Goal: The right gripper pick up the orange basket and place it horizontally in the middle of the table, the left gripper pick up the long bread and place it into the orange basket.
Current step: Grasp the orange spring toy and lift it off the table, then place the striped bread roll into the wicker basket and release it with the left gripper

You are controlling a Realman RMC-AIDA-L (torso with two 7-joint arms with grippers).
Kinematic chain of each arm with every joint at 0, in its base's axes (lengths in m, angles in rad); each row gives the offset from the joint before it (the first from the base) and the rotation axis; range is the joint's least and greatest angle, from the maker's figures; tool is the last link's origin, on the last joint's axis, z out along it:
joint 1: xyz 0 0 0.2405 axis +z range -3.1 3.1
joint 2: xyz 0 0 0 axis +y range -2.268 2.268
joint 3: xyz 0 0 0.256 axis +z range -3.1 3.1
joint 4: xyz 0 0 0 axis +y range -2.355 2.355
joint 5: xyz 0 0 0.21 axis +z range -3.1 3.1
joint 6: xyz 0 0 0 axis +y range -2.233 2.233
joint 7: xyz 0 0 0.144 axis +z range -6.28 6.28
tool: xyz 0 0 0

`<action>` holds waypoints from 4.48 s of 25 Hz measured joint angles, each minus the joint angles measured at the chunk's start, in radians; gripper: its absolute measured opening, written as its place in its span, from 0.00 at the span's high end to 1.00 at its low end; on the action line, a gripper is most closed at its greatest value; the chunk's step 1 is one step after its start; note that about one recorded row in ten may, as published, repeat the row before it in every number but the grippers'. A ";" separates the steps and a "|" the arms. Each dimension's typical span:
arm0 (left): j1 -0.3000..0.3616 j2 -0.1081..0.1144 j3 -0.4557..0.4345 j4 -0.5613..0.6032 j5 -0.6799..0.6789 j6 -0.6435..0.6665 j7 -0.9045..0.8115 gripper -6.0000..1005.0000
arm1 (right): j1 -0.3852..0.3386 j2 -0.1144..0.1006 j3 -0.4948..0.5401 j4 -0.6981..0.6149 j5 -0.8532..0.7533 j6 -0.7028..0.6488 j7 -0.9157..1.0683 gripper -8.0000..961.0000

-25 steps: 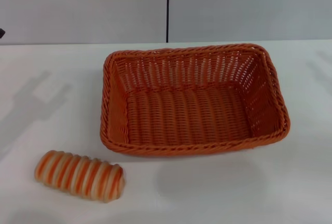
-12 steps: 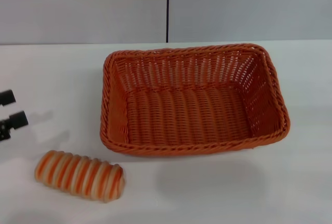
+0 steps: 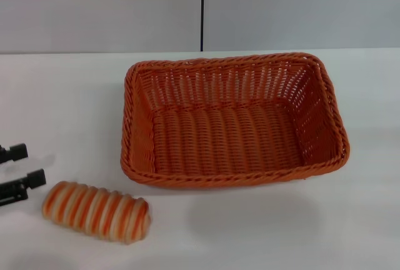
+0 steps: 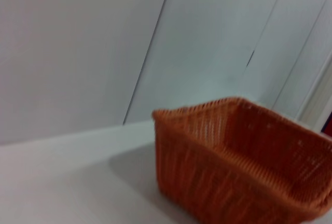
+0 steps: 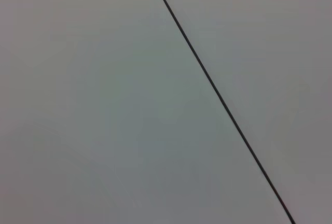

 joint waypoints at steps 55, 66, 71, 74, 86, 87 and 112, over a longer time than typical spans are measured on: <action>-0.029 -0.057 0.010 -0.023 0.197 -0.159 0.013 0.42 | 0.009 0.020 0.033 0.011 -0.010 -0.029 -0.009 0.46; -0.049 -0.052 0.014 -0.023 0.218 -0.105 0.012 0.65 | 0.013 0.018 0.033 0.027 -0.011 -0.037 -0.012 0.46; -0.068 -0.044 0.014 -0.027 0.237 -0.062 0.000 0.68 | 0.016 0.019 0.032 0.028 -0.011 -0.039 -0.012 0.46; -0.080 -0.029 0.008 -0.045 0.237 -0.025 0.000 0.69 | 0.016 0.019 0.032 0.028 -0.011 -0.040 -0.012 0.46; -0.159 0.050 -0.029 -0.153 0.193 0.207 0.003 0.79 | 0.026 0.019 0.034 0.042 -0.010 -0.050 -0.030 0.46; -0.169 0.051 -0.029 -0.167 0.175 0.209 0.000 0.79 | 0.027 0.019 0.034 0.042 -0.010 -0.050 -0.030 0.46; -0.406 -0.137 -0.011 -0.358 -0.125 -0.118 0.000 0.84 | 0.074 0.027 0.043 0.105 -0.008 -0.047 -0.070 0.46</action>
